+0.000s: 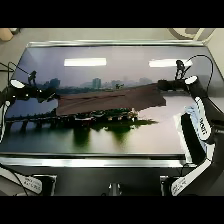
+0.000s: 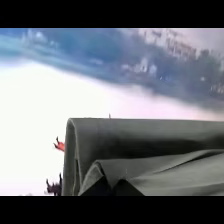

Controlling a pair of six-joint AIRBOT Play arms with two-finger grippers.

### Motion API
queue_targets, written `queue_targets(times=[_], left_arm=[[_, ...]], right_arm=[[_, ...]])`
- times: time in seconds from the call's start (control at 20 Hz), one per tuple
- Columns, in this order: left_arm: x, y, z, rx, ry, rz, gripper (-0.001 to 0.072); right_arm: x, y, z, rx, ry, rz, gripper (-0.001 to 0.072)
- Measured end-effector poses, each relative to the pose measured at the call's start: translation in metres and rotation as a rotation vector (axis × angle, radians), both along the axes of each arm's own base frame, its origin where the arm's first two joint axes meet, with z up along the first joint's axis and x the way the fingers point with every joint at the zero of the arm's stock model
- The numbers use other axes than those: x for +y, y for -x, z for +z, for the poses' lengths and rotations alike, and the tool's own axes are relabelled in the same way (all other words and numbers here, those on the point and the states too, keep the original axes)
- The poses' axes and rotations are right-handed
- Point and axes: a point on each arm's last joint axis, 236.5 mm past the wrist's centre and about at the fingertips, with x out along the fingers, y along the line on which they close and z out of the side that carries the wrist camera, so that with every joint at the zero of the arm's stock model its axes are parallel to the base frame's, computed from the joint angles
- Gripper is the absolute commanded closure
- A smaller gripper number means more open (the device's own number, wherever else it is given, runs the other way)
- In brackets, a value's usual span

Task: Fold the shirts.

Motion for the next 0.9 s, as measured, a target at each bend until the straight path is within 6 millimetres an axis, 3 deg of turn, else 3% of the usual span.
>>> queue_targets(times=[0.1, 0.15, 0.2, 0.25, 0.35, 0.45, 0.65, 0.75, 0.9], left_arm=[[-0.002, 0.000, -0.009, 0.023, 0.012, 0.015, 0.0671], [-0.005, 0.003, -0.014, 0.047, 0.025, 0.019, 0.0586], [-0.008, 0.007, -0.017, 0.072, 0.037, 0.016, 0.0339], [-0.011, 0.011, -0.020, 0.096, 0.050, 0.014, 0.0145], [-0.012, 0.018, -0.018, 0.134, 0.078, 0.009, 0.0139], [-0.003, 0.024, -0.011, 0.164, 0.093, 0.006, 0.0143], [0.016, 0.022, 0.030, 0.120, 0.097, 0.012, 0.0144], [0.023, 0.017, 0.058, 0.058, 0.078, 0.022, 0.0144], [0.019, 0.016, 0.096, -0.021, 0.054, 0.003, 0.0144]], right_arm=[[0.005, 0.000, -0.005, 0.006, -0.001, 0.006, 0.0574], [0.008, 0.000, -0.006, 0.008, -0.002, 0.011, 0.0486], [0.013, 0.001, -0.007, 0.014, -0.004, 0.021, 0.0385], [0.016, 0.002, -0.007, 0.015, -0.006, 0.026, 0.0227], [0.017, 0.005, -0.002, 0.013, 0.004, 0.053, 0.0074], [0.007, 0.010, 0.005, 0.007, 0.052, 0.084, 0.0008], [-0.020, 0.034, 0.000, 0.082, 0.146, 0.128, -0.0004], [-0.020, 0.044, -0.006, 0.127, 0.145, 0.151, -0.0004], [-0.018, 0.051, -0.017, 0.173, 0.111, 0.150, -0.0003]])
